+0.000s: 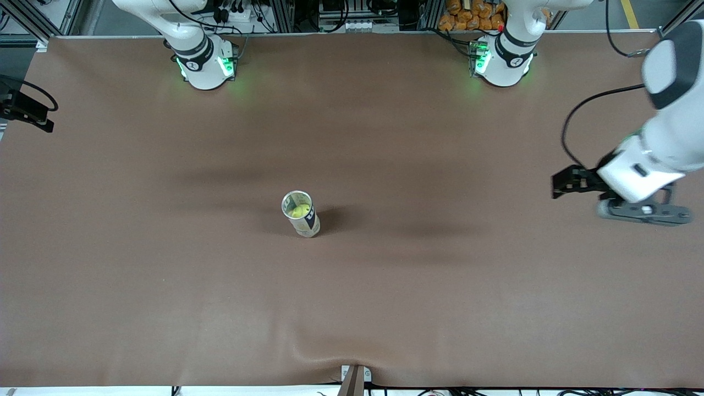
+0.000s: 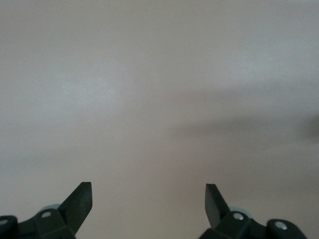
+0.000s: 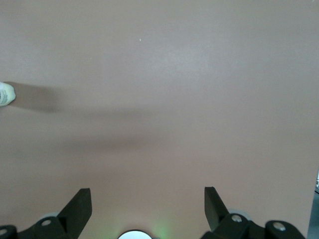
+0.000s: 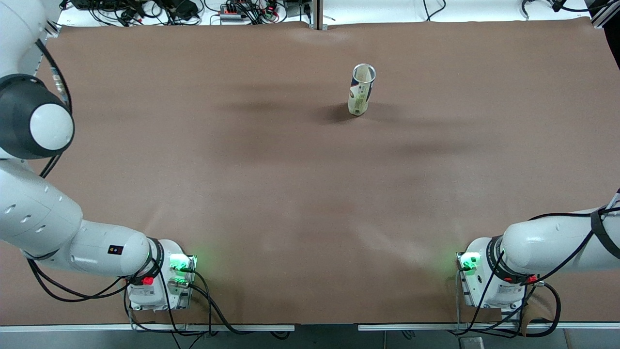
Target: Insert tennis ball vertically with right arm
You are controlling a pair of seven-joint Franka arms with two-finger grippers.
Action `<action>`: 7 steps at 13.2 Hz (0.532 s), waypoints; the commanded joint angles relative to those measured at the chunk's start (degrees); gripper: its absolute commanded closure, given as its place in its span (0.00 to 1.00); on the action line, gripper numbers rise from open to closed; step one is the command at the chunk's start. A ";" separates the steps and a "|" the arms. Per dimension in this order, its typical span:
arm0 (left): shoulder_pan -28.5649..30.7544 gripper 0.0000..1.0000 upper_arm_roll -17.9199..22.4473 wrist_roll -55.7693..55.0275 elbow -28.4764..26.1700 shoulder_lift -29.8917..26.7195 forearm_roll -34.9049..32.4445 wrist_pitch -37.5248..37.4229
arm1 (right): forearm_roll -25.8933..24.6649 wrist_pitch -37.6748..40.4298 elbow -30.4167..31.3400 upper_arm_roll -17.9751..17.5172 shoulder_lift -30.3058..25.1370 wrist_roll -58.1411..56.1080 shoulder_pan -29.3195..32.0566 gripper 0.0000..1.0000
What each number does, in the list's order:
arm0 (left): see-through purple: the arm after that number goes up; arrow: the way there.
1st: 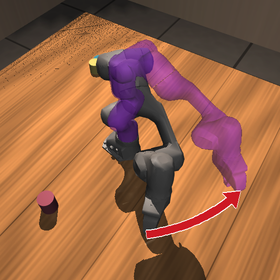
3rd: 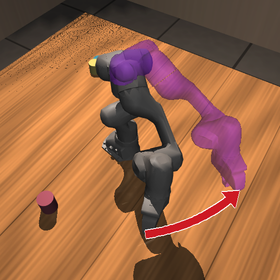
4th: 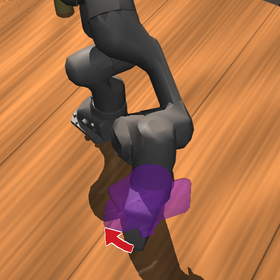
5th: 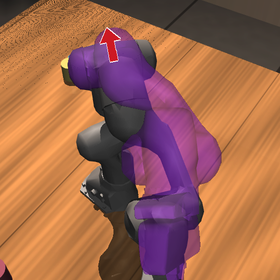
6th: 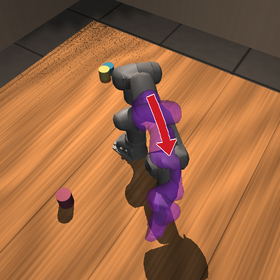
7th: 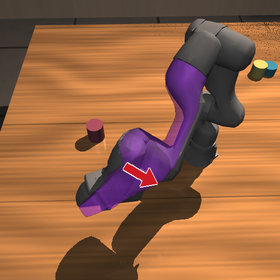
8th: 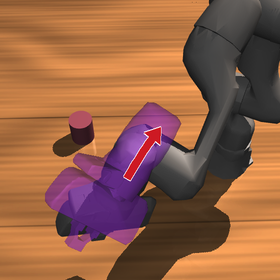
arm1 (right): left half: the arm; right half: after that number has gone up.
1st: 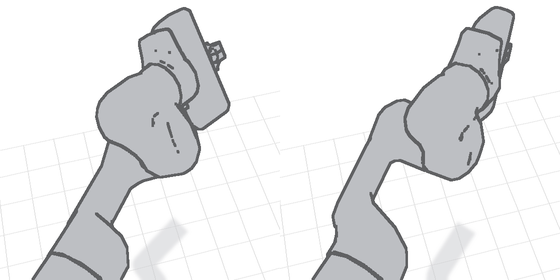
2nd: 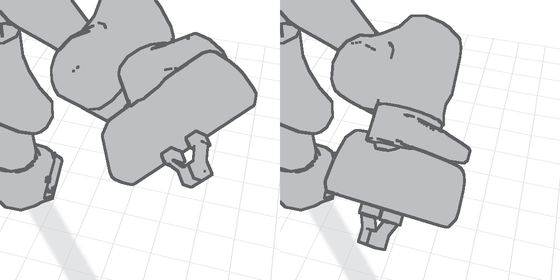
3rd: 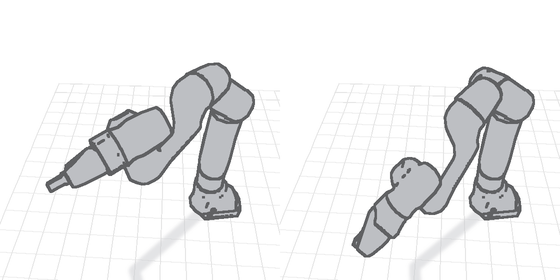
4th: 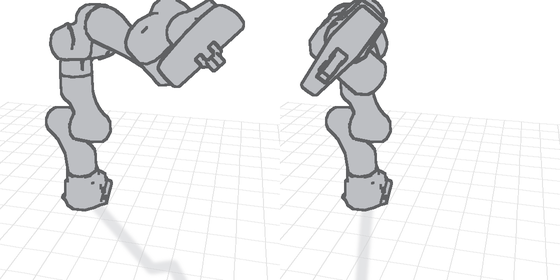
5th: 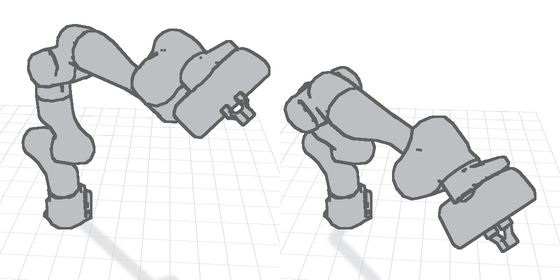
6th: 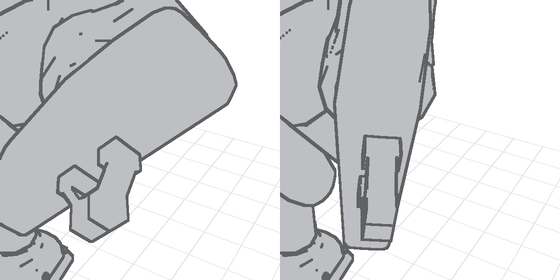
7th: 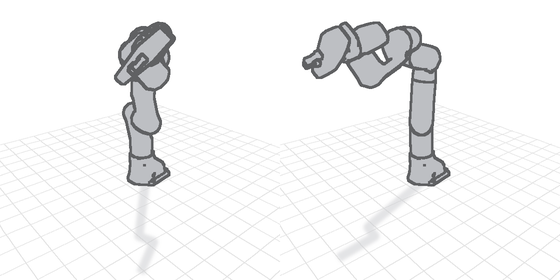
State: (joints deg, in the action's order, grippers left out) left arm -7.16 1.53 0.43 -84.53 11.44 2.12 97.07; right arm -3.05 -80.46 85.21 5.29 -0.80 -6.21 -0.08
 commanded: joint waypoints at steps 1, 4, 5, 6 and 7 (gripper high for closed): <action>2.32 0.00 -0.74 -2.45 0.07 -2.65 -0.80 -3.98 | 0.77 -0.31 -0.92 -0.54 2.71 0.93 0.88 0.00; 3.12 0.00 -0.65 -2.45 0.50 -3.70 -1.25 -8.63 | 3.57 -1.98 -1.71 -0.01 3.35 0.84 2.46 0.00; 3.03 0.00 -0.73 -2.71 0.68 -4.75 -1.33 -9.35 | 3.23 -2.16 -1.72 -0.10 3.35 0.84 2.11 0.00; 3.12 0.00 -1.00 -3.67 0.60 -5.28 -1.33 -9.79 | 2.88 -1.90 -1.72 -0.19 3.35 0.67 2.11 0.00; 3.12 0.00 -1.09 -3.94 0.51 -5.55 -1.33 -10.75 | 2.88 -1.81 -1.72 -0.19 3.35 0.23 2.19 0.00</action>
State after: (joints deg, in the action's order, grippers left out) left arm -4.19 1.23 -1.82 -84.05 7.39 2.12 88.51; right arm -1.04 -83.08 85.02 5.63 2.32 -5.90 1.44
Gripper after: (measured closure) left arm 0.000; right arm 0.000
